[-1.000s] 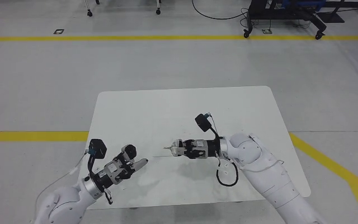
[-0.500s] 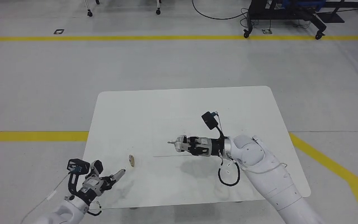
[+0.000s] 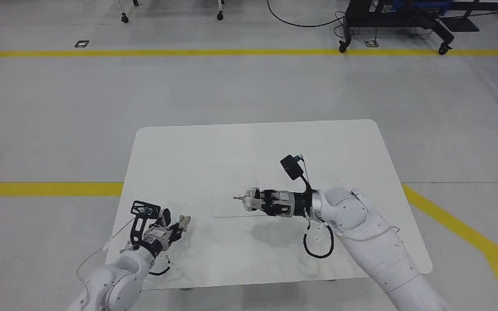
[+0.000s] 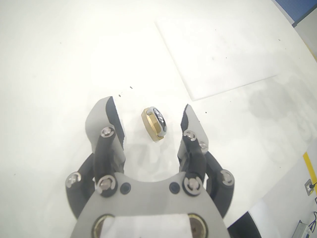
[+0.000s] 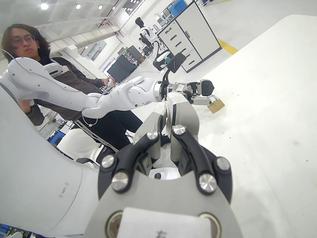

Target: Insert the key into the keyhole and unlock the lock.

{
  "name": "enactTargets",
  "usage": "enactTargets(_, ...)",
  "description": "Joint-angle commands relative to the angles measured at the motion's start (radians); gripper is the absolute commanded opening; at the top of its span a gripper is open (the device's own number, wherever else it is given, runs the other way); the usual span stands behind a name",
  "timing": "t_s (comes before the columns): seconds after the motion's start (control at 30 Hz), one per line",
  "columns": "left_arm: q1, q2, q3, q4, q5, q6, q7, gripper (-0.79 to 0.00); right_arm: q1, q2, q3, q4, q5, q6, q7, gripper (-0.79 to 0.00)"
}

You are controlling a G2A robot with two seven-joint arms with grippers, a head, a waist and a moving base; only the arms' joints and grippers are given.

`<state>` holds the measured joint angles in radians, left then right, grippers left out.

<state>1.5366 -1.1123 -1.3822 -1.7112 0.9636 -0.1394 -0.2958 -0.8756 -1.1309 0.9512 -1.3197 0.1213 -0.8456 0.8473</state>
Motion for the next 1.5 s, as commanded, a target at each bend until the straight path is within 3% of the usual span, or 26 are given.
enactTargets(0.0, -0.005, -0.001, 0.003, 0.006, -0.007, -0.001, -0.021, -0.449, 0.0, 0.0, 0.0, 0.0, 0.0, 0.0, 0.0, -0.785)
enactTargets(0.3, -0.019, 0.0, -0.001, 0.019, 0.006, -0.013, -0.074, -0.428, 0.0, 0.0, 0.0, 0.0, 0.0, 0.0, 0.0, -0.785)
enactTargets(0.33, -0.022, 0.0, 0.0, 0.021, 0.008, -0.015, -0.08, -0.493, 0.0, 0.0, 0.0, 0.0, 0.0, 0.0, 0.0, -0.785)
enactTargets(0.37, -0.025, 0.0, 0.0, 0.019, 0.011, -0.014, -0.084, -0.493, 0.0, 0.0, 0.0, 0.0, 0.0, 0.0, 0.0, -0.785)
enactTargets(0.4, -0.026, 0.0, -0.001, 0.017, 0.005, -0.014, -0.085, -0.785, 0.0, 0.0, 0.0, 0.0, 0.0, 0.0, 0.0, -0.785)
enactTargets(0.7, -0.013, 0.005, -0.018, 0.019, 0.008, -0.035, -0.147, -0.785, 0.0, 0.0, 0.0, 0.0, 0.0, 0.0, 0.0, -0.785)
enactTargets(0.83, -0.002, 0.004, -0.043, -0.025, -0.045, -0.039, -0.102, -0.785, 0.0, 0.0, 0.0, 0.0, 0.0, 0.0, 0.0, -0.785)
enactTargets(1.03, 0.029, -0.005, -0.105, -0.095, -0.369, -0.099, -0.006, -0.785, 0.0, 0.0, 0.0, 0.0, 0.0, 0.0, 0.0, -0.785)
enactTargets(1.2, 0.023, -0.012, -0.122, -0.098, -0.689, -0.187, -0.023, -0.785, 0.0, 0.0, 0.0, 0.0, 0.0, 0.0, 0.0, -0.785)
enactTargets(1.47, -0.054, -0.026, -0.039, -0.028, -0.932, -0.188, -0.095, -0.785, 0.0, 0.0, 0.0, 0.0, 0.0, 0.0, 0.0, -0.785)
